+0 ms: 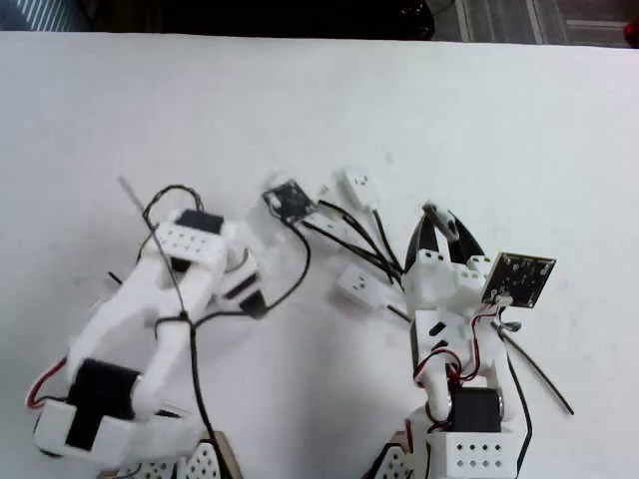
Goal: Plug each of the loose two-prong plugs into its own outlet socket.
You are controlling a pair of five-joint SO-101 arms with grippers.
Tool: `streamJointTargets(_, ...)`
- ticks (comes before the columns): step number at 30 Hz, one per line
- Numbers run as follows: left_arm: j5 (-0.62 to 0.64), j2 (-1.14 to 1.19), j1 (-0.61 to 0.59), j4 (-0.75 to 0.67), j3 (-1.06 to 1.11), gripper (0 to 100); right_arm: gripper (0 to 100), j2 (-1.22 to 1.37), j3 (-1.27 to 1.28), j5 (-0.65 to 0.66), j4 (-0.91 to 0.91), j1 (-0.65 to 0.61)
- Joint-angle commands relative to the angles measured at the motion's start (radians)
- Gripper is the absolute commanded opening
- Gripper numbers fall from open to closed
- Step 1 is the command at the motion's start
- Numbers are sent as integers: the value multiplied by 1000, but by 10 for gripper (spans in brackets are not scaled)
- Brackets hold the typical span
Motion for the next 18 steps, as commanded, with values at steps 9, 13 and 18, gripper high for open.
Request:
streamJointTargets(9, 2, 229, -47, 103, -253, 55, 17, -5, -6, 2, -16, 5)
streamJointTargets(13, 6, 226, -47, 107, -253, 30, 17, -5, -6, 2, -18, 5)
streamJointTargets(18, 8, 140, -44, 161, -242, 22, 17, -5, -6, 2, -18, 5)
